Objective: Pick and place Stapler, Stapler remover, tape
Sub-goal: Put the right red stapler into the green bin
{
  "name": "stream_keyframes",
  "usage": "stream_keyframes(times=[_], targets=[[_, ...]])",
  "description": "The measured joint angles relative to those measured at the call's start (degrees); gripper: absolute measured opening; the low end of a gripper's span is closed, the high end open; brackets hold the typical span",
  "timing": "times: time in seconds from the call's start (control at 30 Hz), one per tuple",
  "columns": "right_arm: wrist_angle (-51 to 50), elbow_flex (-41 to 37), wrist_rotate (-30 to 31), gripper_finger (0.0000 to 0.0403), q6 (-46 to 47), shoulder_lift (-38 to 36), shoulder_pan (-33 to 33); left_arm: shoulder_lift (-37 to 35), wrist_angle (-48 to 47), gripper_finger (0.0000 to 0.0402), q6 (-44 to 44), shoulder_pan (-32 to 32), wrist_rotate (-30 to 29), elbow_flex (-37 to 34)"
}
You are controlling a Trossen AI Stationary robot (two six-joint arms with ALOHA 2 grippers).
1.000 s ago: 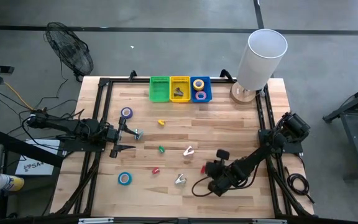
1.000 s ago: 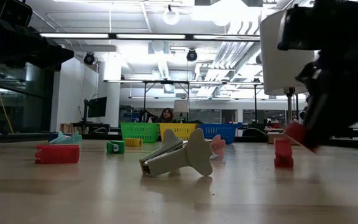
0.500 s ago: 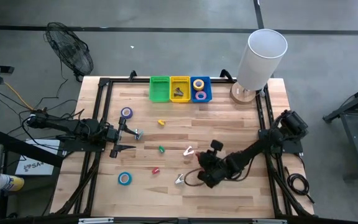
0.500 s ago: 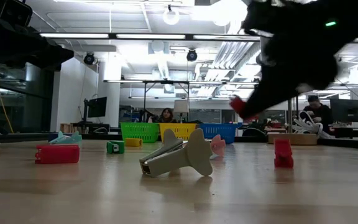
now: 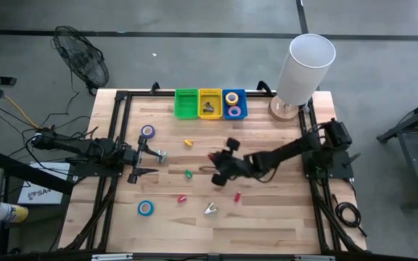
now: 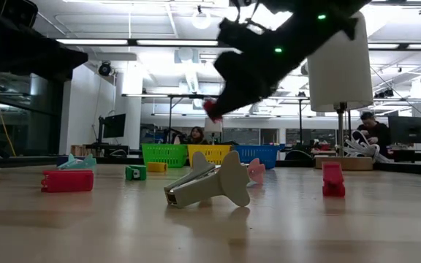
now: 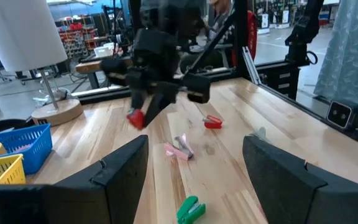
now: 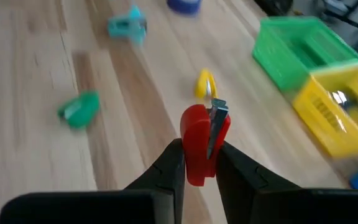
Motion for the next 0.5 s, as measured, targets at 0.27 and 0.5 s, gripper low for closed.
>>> stream_keyframes(times=[0.27,0.5], targets=[[13.0,0.0,-9.1,0.0065,-7.6,0.0,-5.5,0.0,0.0,0.0259,-7.3,0.0,0.5,0.0],[19.3,0.0,-14.4,0.0063,-10.5,0.0,-7.9,0.0,4.5,0.0259,-6.0,0.0,2.7,0.0]])
